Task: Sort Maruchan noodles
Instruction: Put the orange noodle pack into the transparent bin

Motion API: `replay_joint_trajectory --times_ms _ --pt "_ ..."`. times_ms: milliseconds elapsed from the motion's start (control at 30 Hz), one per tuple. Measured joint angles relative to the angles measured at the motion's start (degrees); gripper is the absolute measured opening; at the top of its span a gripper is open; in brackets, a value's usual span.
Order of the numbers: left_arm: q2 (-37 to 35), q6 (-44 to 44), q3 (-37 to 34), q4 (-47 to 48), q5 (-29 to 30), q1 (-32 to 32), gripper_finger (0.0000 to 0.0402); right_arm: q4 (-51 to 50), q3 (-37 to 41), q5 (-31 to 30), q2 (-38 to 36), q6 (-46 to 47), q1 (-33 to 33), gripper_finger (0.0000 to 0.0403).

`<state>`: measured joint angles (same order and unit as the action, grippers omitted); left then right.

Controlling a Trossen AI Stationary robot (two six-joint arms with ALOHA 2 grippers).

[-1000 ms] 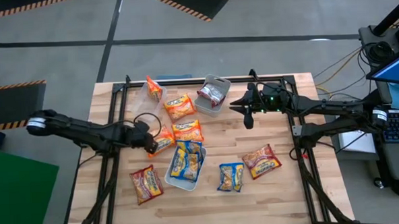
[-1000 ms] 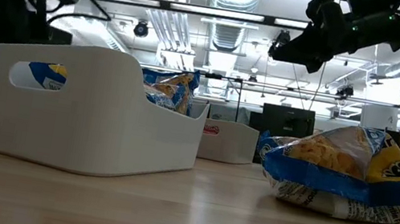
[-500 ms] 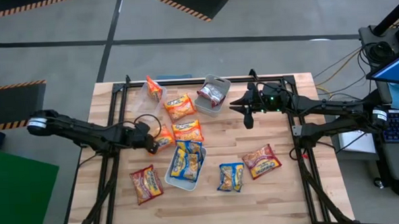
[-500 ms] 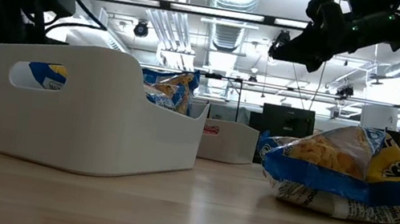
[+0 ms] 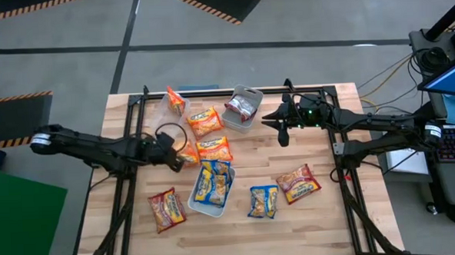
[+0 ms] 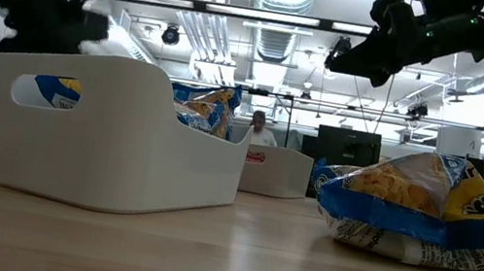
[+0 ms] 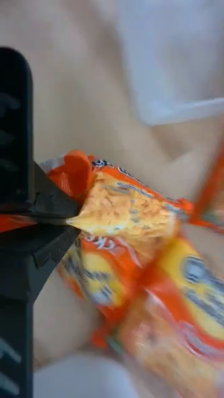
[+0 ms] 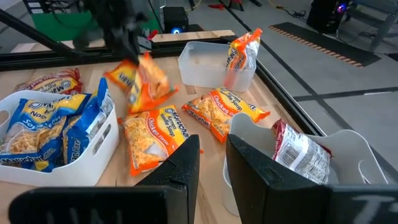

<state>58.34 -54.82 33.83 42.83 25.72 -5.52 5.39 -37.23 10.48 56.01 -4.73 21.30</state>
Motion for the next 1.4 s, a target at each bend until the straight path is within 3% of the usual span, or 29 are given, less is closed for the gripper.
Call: replay_joint_trajectory --times_ms 233,333,467,733,1033,1167,1400 --pt "-0.7 7.1 15.1 14.8 12.2 0.0 0.0 0.0 0.0 0.0 0.0 0.0 0.0 0.0068" --pt "-0.6 14.7 21.4 17.9 18.2 0.8 0.0 0.0 0.0 0.0 0.0 -0.3 0.0 0.0068" --pt "-0.5 26.5 28.2 18.6 21.6 4.6 0.0 0.0 0.0 0.0 0.0 -0.5 0.0 0.0068" --pt "2.3 41.6 34.3 20.4 21.0 18.8 0.0 0.1 -0.1 0.0 0.0 -0.7 0.1 0.0068" --pt "11.6 59.0 32.5 24.9 10.8 34.8 0.0 0.0 -0.1 0.0 0.0 -0.8 0.1 0.0068" --pt "18.0 59.4 32.4 30.6 10.9 38.1 0.0 -0.4 -0.1 0.0 0.0 -0.9 0.1 0.0068" --pt "27.5 63.8 32.7 28.5 11.2 38.8 0.0 -0.4 -0.1 0.0 0.0 -2.0 0.1 0.0068"
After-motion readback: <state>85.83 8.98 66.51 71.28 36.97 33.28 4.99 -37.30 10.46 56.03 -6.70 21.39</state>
